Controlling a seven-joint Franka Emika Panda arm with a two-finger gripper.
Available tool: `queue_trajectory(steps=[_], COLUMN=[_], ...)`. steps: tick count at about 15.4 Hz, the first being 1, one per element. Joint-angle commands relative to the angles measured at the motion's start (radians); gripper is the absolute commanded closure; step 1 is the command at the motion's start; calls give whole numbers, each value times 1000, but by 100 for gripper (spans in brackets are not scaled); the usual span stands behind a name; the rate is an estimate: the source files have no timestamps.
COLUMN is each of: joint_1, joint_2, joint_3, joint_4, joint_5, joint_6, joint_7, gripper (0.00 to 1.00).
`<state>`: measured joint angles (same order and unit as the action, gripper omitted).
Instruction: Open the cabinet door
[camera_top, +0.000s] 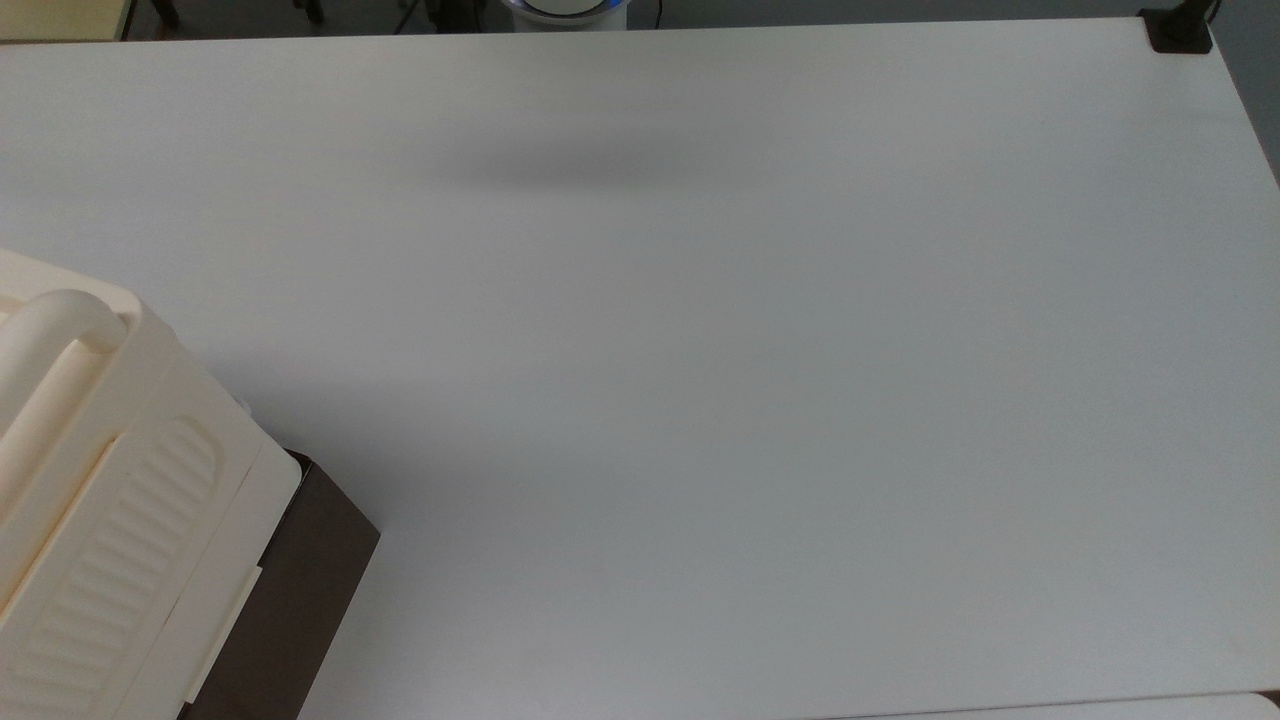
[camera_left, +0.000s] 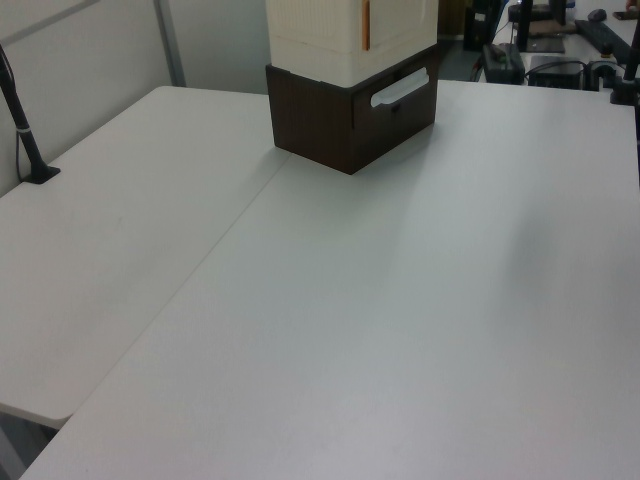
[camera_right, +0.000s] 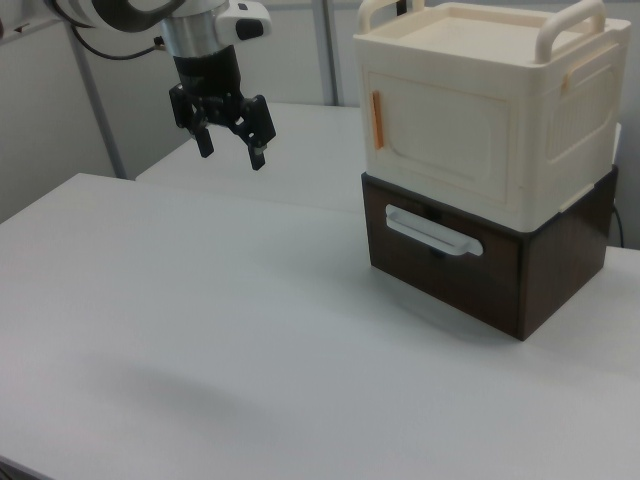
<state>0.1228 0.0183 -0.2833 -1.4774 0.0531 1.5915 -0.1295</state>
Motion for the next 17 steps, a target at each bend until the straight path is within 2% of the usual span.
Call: queue_trajectory(steps=[1, 17], joint_1=[14, 18], joint_2=[-9, 11], joint_3=[-13, -4], joint_4=[-17, -12], joint_5=[-2, -13], joint_6=[21, 35], joint_7=[5, 7], gripper=[0, 0])
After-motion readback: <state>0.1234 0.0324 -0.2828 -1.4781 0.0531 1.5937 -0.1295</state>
